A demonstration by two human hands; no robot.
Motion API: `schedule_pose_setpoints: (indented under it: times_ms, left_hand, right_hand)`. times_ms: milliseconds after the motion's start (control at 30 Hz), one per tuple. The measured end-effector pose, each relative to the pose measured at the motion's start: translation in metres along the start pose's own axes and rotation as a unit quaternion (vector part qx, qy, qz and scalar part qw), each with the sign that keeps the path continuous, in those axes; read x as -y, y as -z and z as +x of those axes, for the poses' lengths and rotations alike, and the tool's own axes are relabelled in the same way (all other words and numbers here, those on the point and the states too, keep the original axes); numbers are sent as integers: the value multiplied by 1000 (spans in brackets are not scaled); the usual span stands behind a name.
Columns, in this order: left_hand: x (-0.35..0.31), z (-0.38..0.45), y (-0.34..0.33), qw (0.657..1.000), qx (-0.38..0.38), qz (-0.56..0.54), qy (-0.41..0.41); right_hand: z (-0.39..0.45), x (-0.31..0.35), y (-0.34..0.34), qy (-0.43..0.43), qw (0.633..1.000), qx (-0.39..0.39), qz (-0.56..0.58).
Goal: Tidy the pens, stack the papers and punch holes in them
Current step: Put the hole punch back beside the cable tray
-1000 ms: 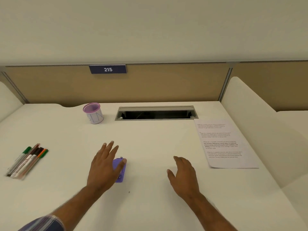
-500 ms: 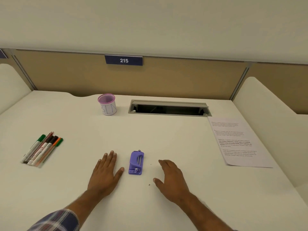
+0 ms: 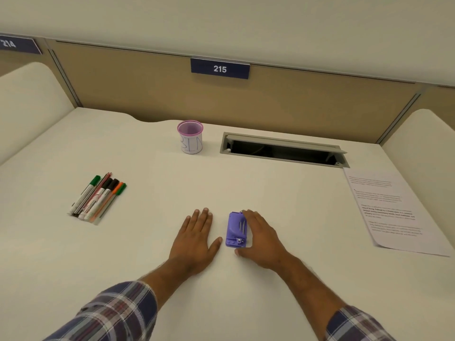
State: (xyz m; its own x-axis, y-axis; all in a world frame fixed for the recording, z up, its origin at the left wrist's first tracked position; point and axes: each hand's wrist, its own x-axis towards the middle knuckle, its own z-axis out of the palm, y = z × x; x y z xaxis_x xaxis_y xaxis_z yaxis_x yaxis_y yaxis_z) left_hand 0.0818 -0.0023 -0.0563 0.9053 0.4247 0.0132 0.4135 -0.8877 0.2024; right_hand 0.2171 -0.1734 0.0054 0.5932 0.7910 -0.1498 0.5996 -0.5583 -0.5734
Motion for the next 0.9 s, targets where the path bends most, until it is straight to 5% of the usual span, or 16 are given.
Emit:
schedule_pose_setpoints:
  times_ms: [167, 900]
  left_hand:
    - [4, 11, 2, 1000, -10, -20, -12]
    - [8, 108, 8, 997, -24, -33, -60]
  right_hand:
    - [9, 2, 0, -4, 999, 45, 1]
    - [15, -8, 5, -60, 986, -149, 44]
